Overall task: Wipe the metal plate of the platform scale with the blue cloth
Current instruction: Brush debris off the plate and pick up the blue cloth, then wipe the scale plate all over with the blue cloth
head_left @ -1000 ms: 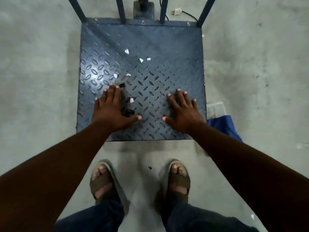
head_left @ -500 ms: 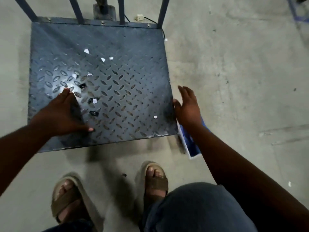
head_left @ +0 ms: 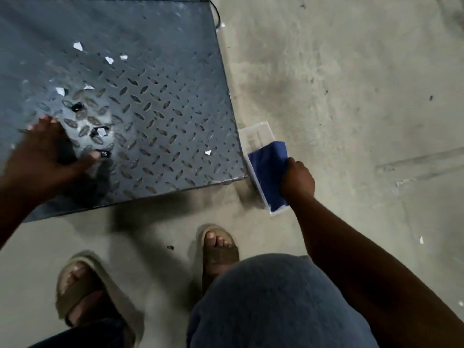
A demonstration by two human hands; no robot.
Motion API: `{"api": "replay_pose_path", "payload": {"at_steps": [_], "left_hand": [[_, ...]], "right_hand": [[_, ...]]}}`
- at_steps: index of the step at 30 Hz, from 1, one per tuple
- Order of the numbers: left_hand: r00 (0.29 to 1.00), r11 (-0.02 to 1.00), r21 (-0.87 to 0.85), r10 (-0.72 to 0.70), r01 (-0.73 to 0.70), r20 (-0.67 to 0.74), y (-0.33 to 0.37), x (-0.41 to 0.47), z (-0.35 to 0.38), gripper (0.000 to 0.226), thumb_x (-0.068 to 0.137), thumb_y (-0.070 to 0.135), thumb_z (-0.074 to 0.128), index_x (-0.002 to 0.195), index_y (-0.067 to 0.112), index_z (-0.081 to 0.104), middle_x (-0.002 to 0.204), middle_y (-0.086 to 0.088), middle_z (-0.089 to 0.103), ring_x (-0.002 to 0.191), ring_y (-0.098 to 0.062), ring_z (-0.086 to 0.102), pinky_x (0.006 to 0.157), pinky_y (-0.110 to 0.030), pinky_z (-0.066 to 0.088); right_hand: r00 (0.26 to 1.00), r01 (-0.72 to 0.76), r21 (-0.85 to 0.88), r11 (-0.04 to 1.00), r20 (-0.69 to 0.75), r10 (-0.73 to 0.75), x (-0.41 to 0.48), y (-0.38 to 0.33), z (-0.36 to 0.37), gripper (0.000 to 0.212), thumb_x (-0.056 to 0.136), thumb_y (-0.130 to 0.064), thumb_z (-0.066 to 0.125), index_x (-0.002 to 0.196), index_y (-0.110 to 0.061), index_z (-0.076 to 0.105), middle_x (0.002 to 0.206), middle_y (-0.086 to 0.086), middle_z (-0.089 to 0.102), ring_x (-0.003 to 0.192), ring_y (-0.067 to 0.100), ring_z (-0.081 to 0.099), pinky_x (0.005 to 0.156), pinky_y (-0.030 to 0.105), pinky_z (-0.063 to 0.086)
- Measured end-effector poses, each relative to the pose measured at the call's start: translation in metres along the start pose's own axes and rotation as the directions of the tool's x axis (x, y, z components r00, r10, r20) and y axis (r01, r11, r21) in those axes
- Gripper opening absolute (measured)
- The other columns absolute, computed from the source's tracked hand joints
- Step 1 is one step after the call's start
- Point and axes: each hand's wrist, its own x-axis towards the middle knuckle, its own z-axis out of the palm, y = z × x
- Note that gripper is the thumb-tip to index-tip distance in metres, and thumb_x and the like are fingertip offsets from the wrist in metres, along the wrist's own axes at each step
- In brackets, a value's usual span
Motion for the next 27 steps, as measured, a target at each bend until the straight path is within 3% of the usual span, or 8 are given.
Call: {"api": "replay_pose_path", "payload": {"at_steps": [2, 5, 9, 13, 15, 19, 22, 27], "left_hand": [[0.989, 0.999, -0.04, -0.005, 0.0, -0.147, 0.082, -0.022, -0.017, 0.091, 0.088, 0.074, 0.065, 0.143, 0.004, 0.045, 0.145, -0.036, 0.044, 0.132, -0.056, 0.048, 0.109, -0.063, 0.042], [0.976, 0.987, -0.017, -0.159, 0.158, -0.151, 0.099, -0.033, -0.013, 0.115, 0.087, 0.089, 0.044, 0.16, 0.002, 0.03, 0.169, -0.03, 0.026, 0.155, -0.051, 0.028, 0.125, -0.064, 0.022], [0.972, 0.982, 0.018, -0.185, 0.19, -0.146, 0.106, -0.037, -0.014, 0.127, 0.082, 0.097, 0.037, 0.168, 0.007, 0.014, 0.177, -0.019, 0.012, 0.163, -0.041, 0.012, 0.129, -0.06, 0.008], [0.983, 0.983, 0.02, -0.183, 0.183, -0.021, 0.105, -0.037, -0.024, 0.138, 0.071, 0.103, 0.041, 0.169, 0.01, 0.011, 0.179, -0.013, 0.007, 0.165, -0.035, 0.009, 0.131, -0.055, 0.008], [0.983, 0.983, 0.064, -0.177, 0.173, 0.057, 0.098, -0.03, -0.032, 0.147, 0.062, 0.109, 0.045, 0.171, 0.015, 0.011, 0.18, -0.009, 0.007, 0.166, -0.03, 0.008, 0.134, -0.051, 0.01], [0.949, 0.989, 0.103, -0.13, 0.104, 0.287, 0.074, -0.018, -0.062, 0.168, 0.046, 0.107, 0.066, 0.172, 0.016, 0.004, 0.18, -0.007, 0.0, 0.166, -0.022, 0.002, 0.135, -0.04, 0.009], [0.888, 0.983, 0.177, -0.049, -0.037, 0.457, 0.065, -0.009, -0.089, 0.159, 0.057, 0.075, 0.091, 0.171, 0.01, 0.002, 0.179, -0.009, -0.006, 0.166, -0.023, 0.001, 0.133, -0.03, 0.005], [0.876, 0.976, 0.183, 0.014, -0.117, 0.483, 0.041, -0.009, -0.097, 0.167, 0.049, 0.059, 0.104, 0.171, 0.021, -0.004, 0.178, 0.002, -0.012, 0.165, -0.025, 0.01, 0.131, -0.047, 0.026]], "right_hand": [[0.999, -0.044, 0.073, 0.996, -0.028, 0.046, 0.0, -0.008, -0.013, 0.024, 0.095, -0.015, 0.054, 0.118, -0.013, 0.06, 0.113, 0.011, 0.062, 0.101, 0.035, 0.065, 0.076, 0.037, 0.044], [0.966, -0.064, 0.346, 0.936, -0.213, 0.145, -0.017, -0.035, -0.055, 0.014, 0.092, -0.017, 0.052, 0.102, -0.01, 0.059, 0.095, 0.004, 0.057, 0.083, 0.025, 0.057, 0.069, 0.029, 0.037], [0.86, 0.355, 0.574, 0.738, -0.51, -0.017, -0.056, -0.09, -0.12, 0.011, 0.095, -0.02, 0.054, 0.089, -0.013, 0.048, 0.08, -0.002, 0.051, 0.064, 0.002, 0.046, 0.059, 0.019, 0.034], [0.919, 0.395, 0.851, 0.347, -0.364, -0.153, -0.05, -0.149, -0.141, 0.023, 0.093, -0.023, 0.059, 0.092, 0.0, 0.055, 0.08, 0.001, 0.056, 0.073, 0.009, 0.051, 0.069, 0.03, 0.044], [0.952, 0.272, 0.908, 0.319, -0.204, -0.23, -0.038, -0.169, -0.13, 0.027, 0.087, -0.028, 0.062, 0.093, -0.002, 0.061, 0.084, 0.003, 0.064, 0.079, 0.016, 0.06, 0.074, 0.038, 0.049], [0.935, 0.354, 0.462, 0.813, -0.161, -0.316, -0.028, -0.185, -0.087, 0.043, 0.085, -0.027, 0.064, 0.119, -0.002, 0.061, 0.116, 0.023, 0.064, 0.108, 0.042, 0.061, 0.086, 0.043, 0.047], [0.813, 0.582, 0.203, 0.788, -0.193, -0.55, -0.032, -0.197, -0.082, 0.071, 0.081, -0.025, 0.075, 0.144, -0.005, 0.05, 0.142, 0.026, 0.048, 0.122, 0.048, 0.052, 0.1, 0.049, 0.045], [0.63, 0.772, -0.019, 0.635, 0.154, -0.761, -0.039, -0.24, -0.093, 0.101, 0.081, -0.048, 0.083, 0.163, -0.029, 0.026, 0.163, 0.017, 0.025, 0.141, 0.042, 0.041, 0.113, 0.047, 0.039]]}}
